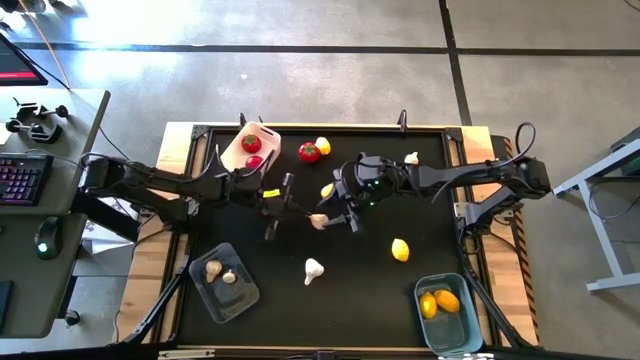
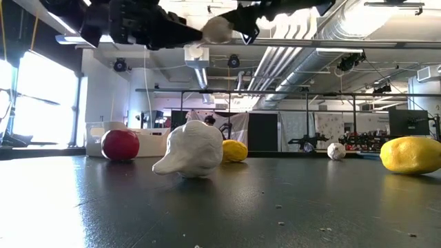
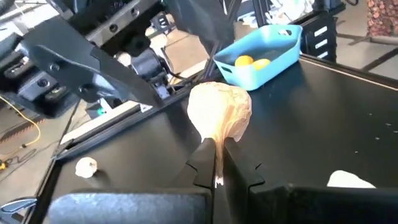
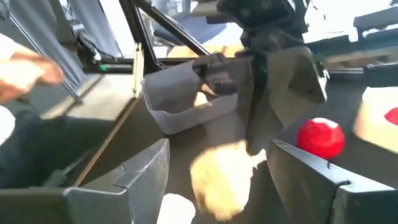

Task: Sort produce into baskets
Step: Put the white garlic into the transparent bin

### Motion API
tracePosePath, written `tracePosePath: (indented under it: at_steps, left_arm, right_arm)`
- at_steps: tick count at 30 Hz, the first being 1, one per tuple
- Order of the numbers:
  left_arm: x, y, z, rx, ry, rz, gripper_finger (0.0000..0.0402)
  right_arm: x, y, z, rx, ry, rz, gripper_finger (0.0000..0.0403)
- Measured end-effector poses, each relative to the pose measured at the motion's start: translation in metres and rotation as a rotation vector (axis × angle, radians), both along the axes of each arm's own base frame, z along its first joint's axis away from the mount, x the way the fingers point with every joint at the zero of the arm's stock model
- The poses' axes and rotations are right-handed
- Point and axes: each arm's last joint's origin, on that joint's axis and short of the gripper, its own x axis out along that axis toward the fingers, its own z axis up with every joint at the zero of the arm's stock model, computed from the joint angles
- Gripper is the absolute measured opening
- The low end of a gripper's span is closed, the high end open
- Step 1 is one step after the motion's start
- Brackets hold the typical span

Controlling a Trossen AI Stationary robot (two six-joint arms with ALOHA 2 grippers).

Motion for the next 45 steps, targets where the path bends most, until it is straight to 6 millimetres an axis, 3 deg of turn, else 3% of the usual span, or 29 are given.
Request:
tracePosePath:
  at_steps: [9, 17, 23, 29, 34, 45]
  left_arm:
    - [-0.033, -0.016, 0.021, -0.076, 0.105, -0.005, 0.0]
    - [-0.055, -0.048, 0.042, -0.136, 0.456, 0.072, 0.0]
    - [-0.077, -0.074, 0.053, -0.27, 0.726, 0.084, 0.0]
    - [-0.099, -0.097, 0.043, -0.379, 0.972, 0.154, 0.0]
    - [-0.111, -0.113, 0.03, -0.397, 1.065, 0.165, 0.0]
    - [-0.128, -0.117, -0.003, -0.331, 1.163, 0.251, 0.0]
  right_arm:
    - [-0.002, -0.012, -0.013, -0.183, 0.056, -0.122, 0.0249]
    - [-0.005, -0.018, -0.03, -0.22, 0.023, -0.186, 0.0178]
    - [-0.006, -0.019, -0.037, -0.233, 0.004, -0.188, 0.0152]
    - [-0.007, -0.022, -0.039, -0.244, -0.001, -0.19, 0.015]
    - [-0.007, -0.025, -0.039, -0.268, -0.005, -0.191, 0.015]
    - [-0.008, -0.032, -0.039, -0.268, -0.002, -0.213, 0.015]
